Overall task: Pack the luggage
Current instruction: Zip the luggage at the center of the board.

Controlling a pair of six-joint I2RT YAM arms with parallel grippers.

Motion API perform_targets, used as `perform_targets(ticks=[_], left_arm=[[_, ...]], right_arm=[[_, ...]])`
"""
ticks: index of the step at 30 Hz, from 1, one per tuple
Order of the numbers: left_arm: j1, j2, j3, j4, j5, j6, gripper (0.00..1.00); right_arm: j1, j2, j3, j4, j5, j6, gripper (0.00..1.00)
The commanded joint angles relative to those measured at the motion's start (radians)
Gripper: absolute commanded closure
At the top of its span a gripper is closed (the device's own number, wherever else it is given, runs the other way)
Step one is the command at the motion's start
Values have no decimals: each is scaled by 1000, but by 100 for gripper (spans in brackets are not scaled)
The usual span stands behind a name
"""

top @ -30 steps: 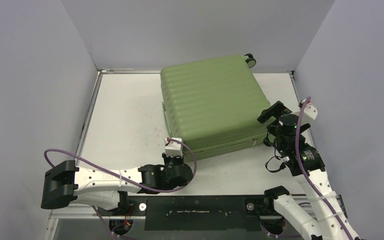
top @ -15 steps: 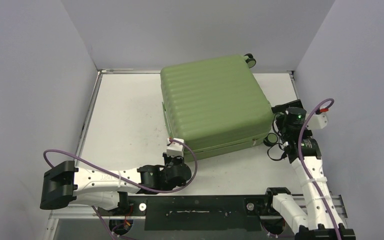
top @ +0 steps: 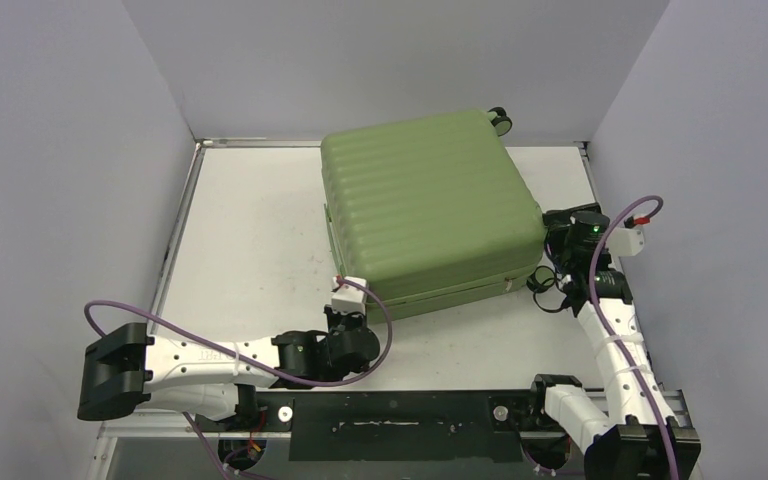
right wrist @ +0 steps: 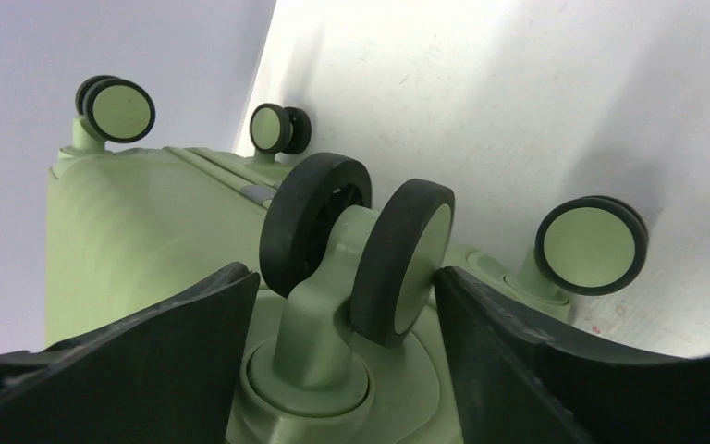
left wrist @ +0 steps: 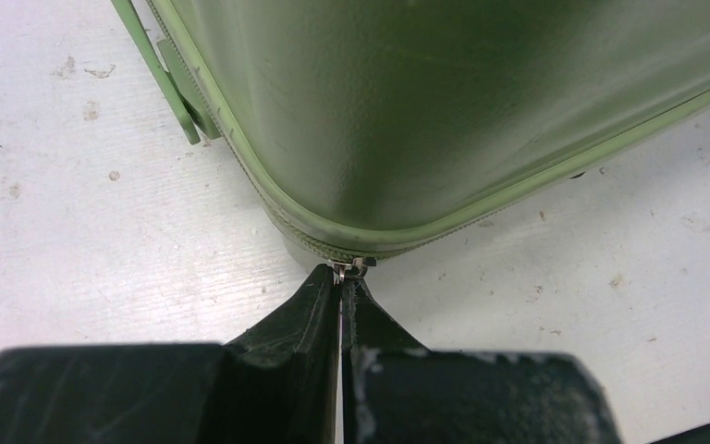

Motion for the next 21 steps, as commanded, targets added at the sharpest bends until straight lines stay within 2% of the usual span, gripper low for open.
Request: perform_targets(ticks=[1,6,10,16,21], left_arm=[[24,-26,-12,-52,-88,-1,100],[35,-40,-17,-116,-116,-40,100],[57,-67,-27,-176,-129,-81,100],[109,-115,-59,-224,-121,-123,100],[172,-158,-82,-191,-97,-93,100]], right_arm=[[-9,0,-33,87,-19,-23,36],[-17,-4,-59,110,-32,-46,69],[-18,0,-58,109,-28,-63,100],[-19,5,-66,102,-10,-74,100],[-17,17,-75,115,-24,-90,100]])
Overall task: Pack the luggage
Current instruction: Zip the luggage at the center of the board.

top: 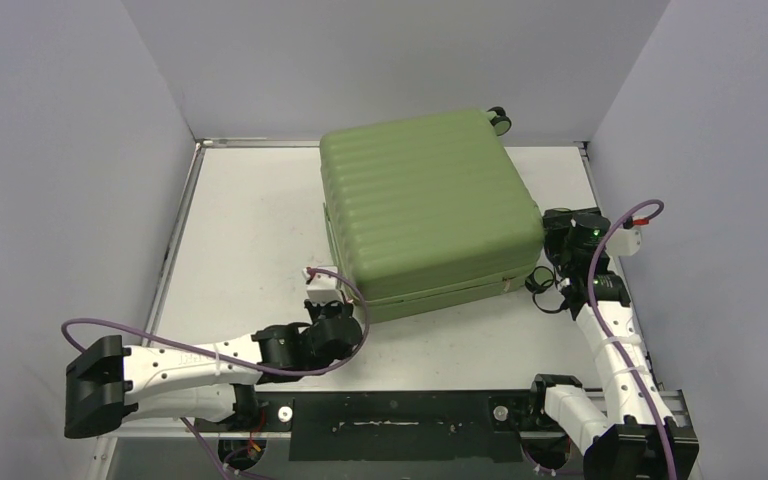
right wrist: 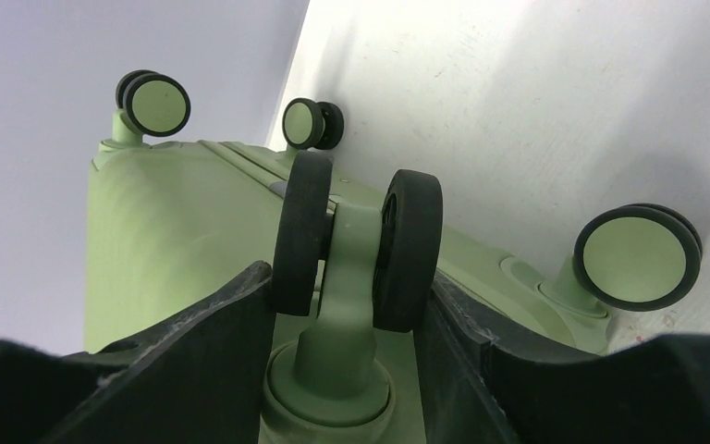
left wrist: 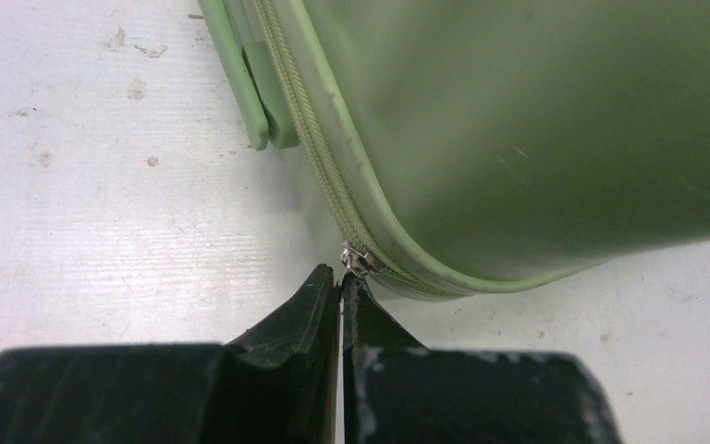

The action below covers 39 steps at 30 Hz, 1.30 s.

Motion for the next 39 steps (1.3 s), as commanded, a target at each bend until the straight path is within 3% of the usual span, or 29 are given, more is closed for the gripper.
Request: perform_targets(ticks=[1,9,20,39], left_arm=[[88,-60,-40,-124,-115,42,100],[208,-71,-40,37,-33,167,100],[421,-42,-62,287,205,261,100],[688,162,89,428,382,282,100]], right_arm=[[-5,27,-34,17,16,-109,100],[10,35,-33,39,3,-156,100],[23,57,-23,50,-43,-225,100],[46,59,-24,67,-45,-271,100]])
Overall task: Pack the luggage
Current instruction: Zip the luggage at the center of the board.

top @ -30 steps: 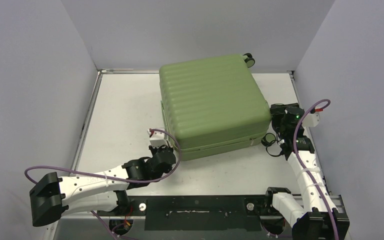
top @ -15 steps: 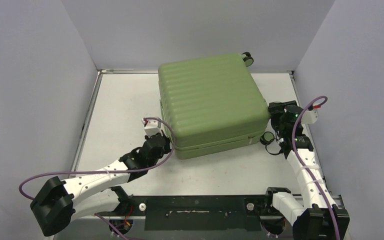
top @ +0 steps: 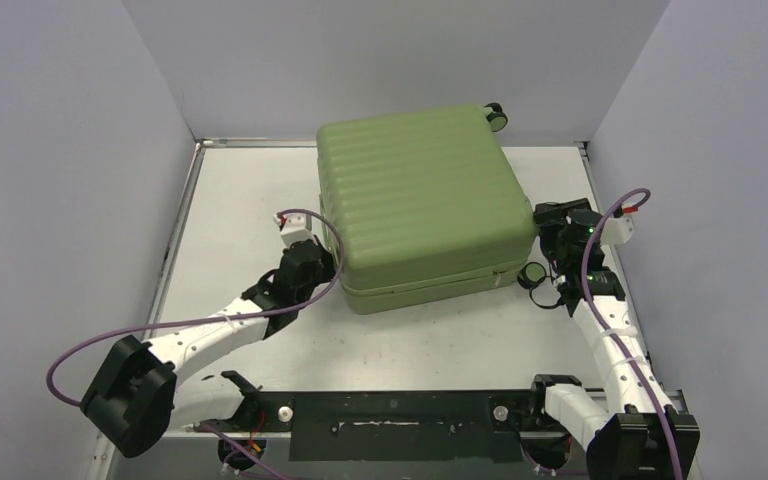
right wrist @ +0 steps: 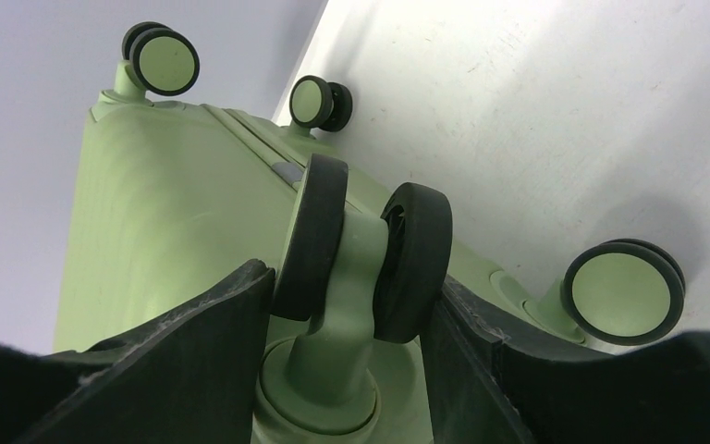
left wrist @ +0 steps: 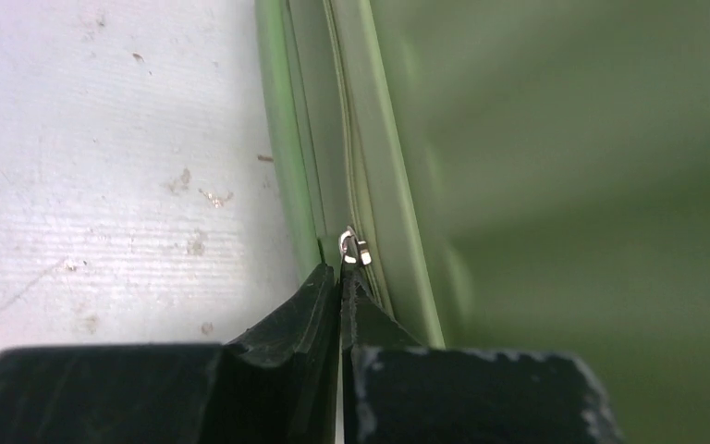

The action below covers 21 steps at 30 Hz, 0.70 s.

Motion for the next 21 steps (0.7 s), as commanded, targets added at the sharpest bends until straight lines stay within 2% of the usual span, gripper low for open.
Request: perform_targets(ticks=[1,15,21], left_arm=[[102,72,94,76,-76,37,100],[321,273,219,186,77,47,100],[397,390,327,233,157,50,100]], right_arm=[[10,18,-16,-31,-4,-164,100],[47,26,-17,-31,-11,-171,100],[58,33,-22,-22,-11,-171,100]])
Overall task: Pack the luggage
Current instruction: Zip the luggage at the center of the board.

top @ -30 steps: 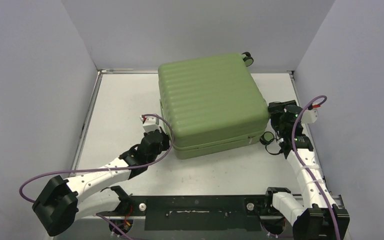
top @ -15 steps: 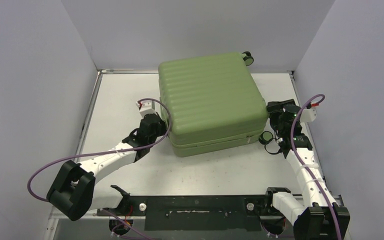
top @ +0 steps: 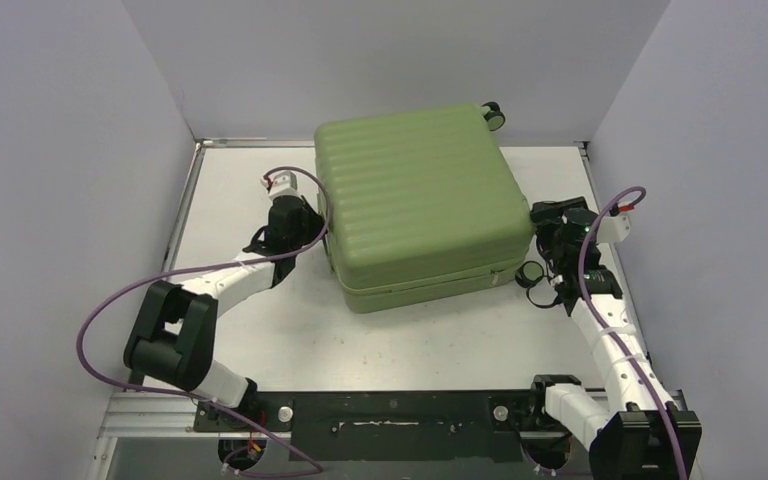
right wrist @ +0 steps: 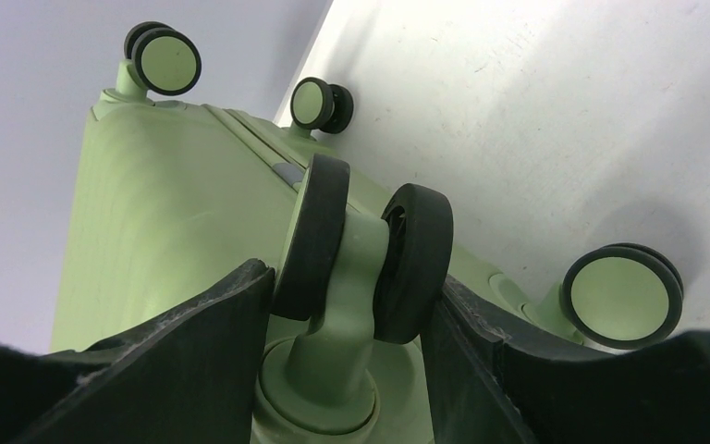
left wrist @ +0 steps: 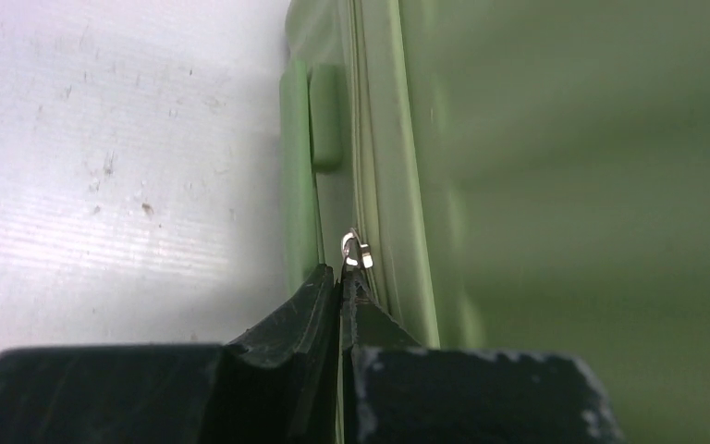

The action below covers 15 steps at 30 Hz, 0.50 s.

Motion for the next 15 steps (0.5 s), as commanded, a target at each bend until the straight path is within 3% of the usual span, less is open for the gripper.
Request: perform_targets(ticks=[1,15], left_arm=[[107,74,129,95,-85,29,100],[242,356,409,113,15,-4,100]], right_arm=[[36,28,-22,-35,-34,-169,100],[137,55,24,-74,3,-207,100]])
